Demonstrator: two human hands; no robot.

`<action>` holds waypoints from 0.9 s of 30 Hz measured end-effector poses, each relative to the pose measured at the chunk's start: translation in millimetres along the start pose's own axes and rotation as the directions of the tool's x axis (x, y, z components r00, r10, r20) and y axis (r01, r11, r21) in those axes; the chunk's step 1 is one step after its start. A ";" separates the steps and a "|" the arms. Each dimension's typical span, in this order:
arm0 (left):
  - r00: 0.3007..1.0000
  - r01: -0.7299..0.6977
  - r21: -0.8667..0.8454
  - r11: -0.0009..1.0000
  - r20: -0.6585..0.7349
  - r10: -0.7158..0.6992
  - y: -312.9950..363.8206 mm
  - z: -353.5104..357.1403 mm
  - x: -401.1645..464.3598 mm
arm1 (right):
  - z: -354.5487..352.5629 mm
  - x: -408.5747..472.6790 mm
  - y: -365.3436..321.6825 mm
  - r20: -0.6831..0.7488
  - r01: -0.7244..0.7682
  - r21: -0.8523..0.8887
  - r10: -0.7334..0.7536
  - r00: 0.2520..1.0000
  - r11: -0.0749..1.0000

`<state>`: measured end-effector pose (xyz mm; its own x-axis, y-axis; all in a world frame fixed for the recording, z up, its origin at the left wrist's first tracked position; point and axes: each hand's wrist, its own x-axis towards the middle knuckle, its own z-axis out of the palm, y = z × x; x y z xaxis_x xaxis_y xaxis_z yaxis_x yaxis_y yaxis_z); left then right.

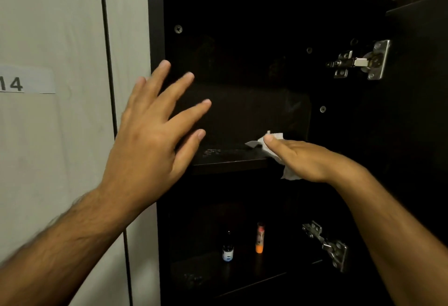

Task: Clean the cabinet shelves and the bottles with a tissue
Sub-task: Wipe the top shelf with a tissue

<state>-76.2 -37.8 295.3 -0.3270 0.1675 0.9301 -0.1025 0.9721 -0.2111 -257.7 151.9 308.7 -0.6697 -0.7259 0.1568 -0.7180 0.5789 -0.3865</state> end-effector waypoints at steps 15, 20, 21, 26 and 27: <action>0.989 0.150 -0.031 0.988 0.009 -0.150 -20.7 21.6 -14.6 | 16.5 16.3 -32.4 0.046 0.101 -0.103 -0.096 0.994 0.990; 0.979 0.202 -0.087 0.976 0.033 -0.200 -22.6 21.6 -20.5 | 25.1 -6.5 -39.5 0.014 0.243 -0.051 -0.243 0.970 0.969; 0.979 0.203 -0.089 0.975 0.044 -0.200 -24.4 20.6 -21.6 | 21.6 -10.1 -35.5 0.028 0.205 -0.002 -0.205 0.978 0.979; 0.974 0.220 -0.068 0.973 0.075 -0.215 -35.9 16.1 -28.9 | 18.4 3.8 -46.0 0.038 0.079 -0.070 -0.077 0.996 0.994; 0.972 0.227 -0.069 0.971 0.079 -0.221 -37.3 16.1 -30.4 | 23.3 6.6 -54.0 0.030 0.115 -0.077 -0.113 0.993 0.990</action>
<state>-77.6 -81.8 270.1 -0.3697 -0.0655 0.9269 -0.1094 0.9936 0.0265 -219.0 107.2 309.5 -0.5781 -0.7975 0.1723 -0.8028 0.5182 -0.2951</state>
